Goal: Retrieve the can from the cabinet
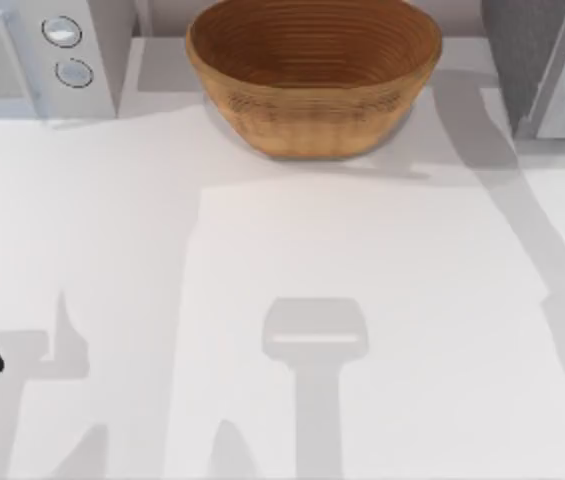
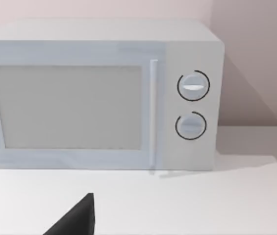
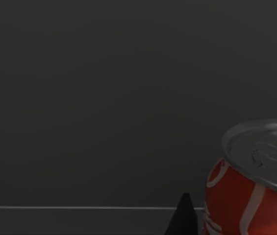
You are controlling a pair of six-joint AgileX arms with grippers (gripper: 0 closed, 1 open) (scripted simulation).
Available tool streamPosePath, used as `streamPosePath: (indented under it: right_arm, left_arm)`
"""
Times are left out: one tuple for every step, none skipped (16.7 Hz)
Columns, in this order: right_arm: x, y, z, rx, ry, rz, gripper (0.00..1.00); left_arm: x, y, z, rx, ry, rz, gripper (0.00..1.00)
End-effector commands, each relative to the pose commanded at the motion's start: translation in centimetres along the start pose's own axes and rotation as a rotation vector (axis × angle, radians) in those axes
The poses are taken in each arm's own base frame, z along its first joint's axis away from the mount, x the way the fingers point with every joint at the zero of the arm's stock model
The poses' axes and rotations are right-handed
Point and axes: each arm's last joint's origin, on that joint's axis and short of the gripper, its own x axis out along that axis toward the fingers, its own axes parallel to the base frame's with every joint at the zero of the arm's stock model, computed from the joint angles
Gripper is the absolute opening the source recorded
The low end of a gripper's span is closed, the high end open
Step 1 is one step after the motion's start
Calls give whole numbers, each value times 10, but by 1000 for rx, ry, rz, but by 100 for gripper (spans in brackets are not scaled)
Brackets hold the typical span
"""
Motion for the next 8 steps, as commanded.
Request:
streamPosePath:
  right_arm:
    - [0, 0, 0, 0, 0, 0, 2]
    - [0, 0, 0, 0, 0, 0, 0]
    - [0, 0, 0, 0, 0, 0, 0]
    - [0, 0, 0, 0, 0, 0, 0]
    - [0, 0, 0, 0, 0, 0, 0]
    - [0, 0, 0, 0, 0, 0, 0]
    - [0, 0, 0, 0, 0, 0, 0]
    - [0, 0, 0, 0, 0, 0, 0]
  left_arm:
    - [0, 0, 0, 0, 0, 0, 100]
    - [0, 0, 0, 0, 0, 0, 100]
    - [0, 0, 0, 0, 0, 0, 100]
    - [0, 0, 0, 0, 0, 0, 100]
    - [0, 0, 0, 0, 0, 0, 100]
    - [0, 0, 0, 0, 0, 0, 100]
    - [0, 0, 0, 0, 0, 0, 100]
    - [0, 0, 0, 0, 0, 0, 100]
